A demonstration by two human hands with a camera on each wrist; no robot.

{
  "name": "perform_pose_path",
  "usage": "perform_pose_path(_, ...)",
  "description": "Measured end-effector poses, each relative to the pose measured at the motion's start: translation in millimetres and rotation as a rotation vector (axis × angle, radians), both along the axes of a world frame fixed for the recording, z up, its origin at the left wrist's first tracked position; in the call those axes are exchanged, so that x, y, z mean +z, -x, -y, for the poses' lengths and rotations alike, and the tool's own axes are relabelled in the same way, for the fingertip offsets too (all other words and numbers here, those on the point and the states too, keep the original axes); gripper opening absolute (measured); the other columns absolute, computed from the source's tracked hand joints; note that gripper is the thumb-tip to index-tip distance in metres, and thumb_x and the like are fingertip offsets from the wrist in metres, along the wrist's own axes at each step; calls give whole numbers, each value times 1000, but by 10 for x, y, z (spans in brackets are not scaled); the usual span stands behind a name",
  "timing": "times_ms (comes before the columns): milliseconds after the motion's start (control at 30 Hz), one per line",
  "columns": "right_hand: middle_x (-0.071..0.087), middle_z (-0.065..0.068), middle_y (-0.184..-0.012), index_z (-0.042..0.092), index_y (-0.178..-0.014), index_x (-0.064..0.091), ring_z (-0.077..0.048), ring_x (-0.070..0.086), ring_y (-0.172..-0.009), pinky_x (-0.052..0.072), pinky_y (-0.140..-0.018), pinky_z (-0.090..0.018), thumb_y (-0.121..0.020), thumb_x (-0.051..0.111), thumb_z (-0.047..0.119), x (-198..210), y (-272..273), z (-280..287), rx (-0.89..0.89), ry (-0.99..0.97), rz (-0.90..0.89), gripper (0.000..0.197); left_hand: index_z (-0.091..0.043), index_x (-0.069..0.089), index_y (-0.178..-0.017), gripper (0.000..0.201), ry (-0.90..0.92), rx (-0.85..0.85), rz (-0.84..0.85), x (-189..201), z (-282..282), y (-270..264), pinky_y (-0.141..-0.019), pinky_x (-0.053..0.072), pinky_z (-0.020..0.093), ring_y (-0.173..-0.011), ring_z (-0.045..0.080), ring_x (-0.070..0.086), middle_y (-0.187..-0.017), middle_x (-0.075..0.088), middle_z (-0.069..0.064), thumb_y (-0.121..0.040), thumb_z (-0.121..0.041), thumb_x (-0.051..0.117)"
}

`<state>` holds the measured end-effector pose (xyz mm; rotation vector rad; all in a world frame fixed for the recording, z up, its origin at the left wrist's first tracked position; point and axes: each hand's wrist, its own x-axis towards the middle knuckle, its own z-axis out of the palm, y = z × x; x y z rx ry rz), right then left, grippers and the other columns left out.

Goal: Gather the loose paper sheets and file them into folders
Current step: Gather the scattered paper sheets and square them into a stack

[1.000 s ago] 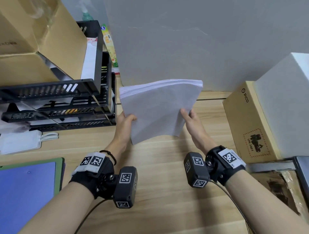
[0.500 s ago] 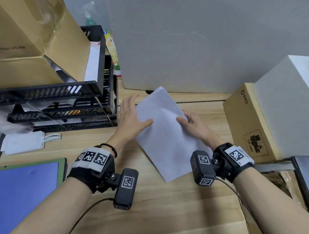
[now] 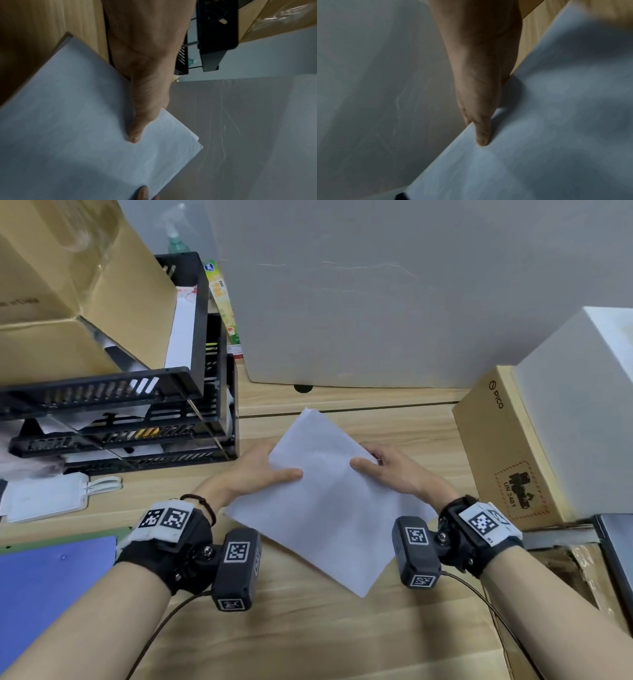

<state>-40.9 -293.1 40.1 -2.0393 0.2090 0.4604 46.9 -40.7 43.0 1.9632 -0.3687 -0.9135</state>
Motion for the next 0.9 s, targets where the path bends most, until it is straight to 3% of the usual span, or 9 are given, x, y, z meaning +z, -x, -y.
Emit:
perform_pose_path(200, 50, 1, -80, 17, -84, 60, -11, 47, -75, 38, -63, -17, -87, 69, 34, -387, 150, 148, -386, -8, -47, 19, -17, 68, -102, 20, 64, 126, -98, -100, -197, -13, -66, 57, 25, -81, 17, 74, -92, 76, 0, -84, -22, 76)
perform_pose_path(333, 52, 1, -110, 17, -121, 50, -18, 50, -103, 42, -82, -28, -89, 63, 43, -642, 229, 235, -773, -98, -113, 43, -11, 69, -104, 28, 118, 164, -124, -74, -255, -26, -74, 60, 35, -87, 24, 74, -96, 76, 4, -80, -22, 78)
perform_pose_path(467, 59, 2, -82, 11, -115, 53, -16, 56, -72, 40, -60, -26, -99, 41, 48, -636, 230, 116, -1112, -623, -258, 41, -8, 70, -104, 42, 201, 104, -99, 103, -171, -17, -81, 60, 39, -91, 27, 73, -100, 76, 6, -72, -31, 84)
perform_pose_path(533, 70, 0, -81, 8, -121, 58, -15, 67, -72, 49, -61, -28, -101, 33, 52, -559, 252, 68, -1031, -762, -243, 53, -11, 71, -103, 40, 206, 14, -51, 252, -95, -31, -80, 59, 37, -90, 24, 73, -99, 76, 4, -72, -35, 82)
perform_pose_path(633, 72, -5, -105, 12, -129, 60, -21, 70, -96, 53, -77, -36, -96, 29, 65, -502, 257, 41, -910, -867, -204, 70, -14, 71, -105, 33, 249, -60, -14, 472, 6, -64, -77, 59, 31, -90, 21, 73, -101, 76, 2, -77, -29, 82)
perform_pose_path(733, 75, 0, -104, 22, -101, 79, -15, 72, -94, 58, -73, -28, -101, 27, 53, -451, 304, 26, -884, -987, -161, 60, -11, 68, -108, 33, 330, -20, -45, 600, 22, -102, -78, 59, 31, -93, 22, 73, -104, 75, 4, -78, -18, 79)
perform_pose_path(767, 74, 0, -108, 23, -101, 79, -15, 71, -98, 58, -76, -30, -101, 31, 51, -465, 343, 38, -851, -1012, -187, 55, -11, 68, -110, 34, 342, -14, -54, 628, 12, -107, -78, 59, 31, -95, 23, 73, -106, 75, 4, -77, -17, 77)
perform_pose_path(833, 60, -1, -135, 24, -127, 64, -17, 59, -121, 48, -98, -38, -91, 50, 60, -453, 390, 53, -774, -883, -272, 53, -12, 67, -113, 39, 351, -5, -71, 677, -9, -117, -78, 58, 30, -97, 23, 72, -108, 74, 4, -76, -19, 76)
perform_pose_path(900, 48, -3, -145, 15, -144, 45, -23, 49, -131, 40, -105, -40, -74, 70, 64, -542, 422, 138, -693, -659, -308, 89, -12, 66, -115, 42, 351, 19, -69, 713, -28, -139, -78, 58, 29, -97, 22, 72, -108, 74, 4, -75, -19, 77)
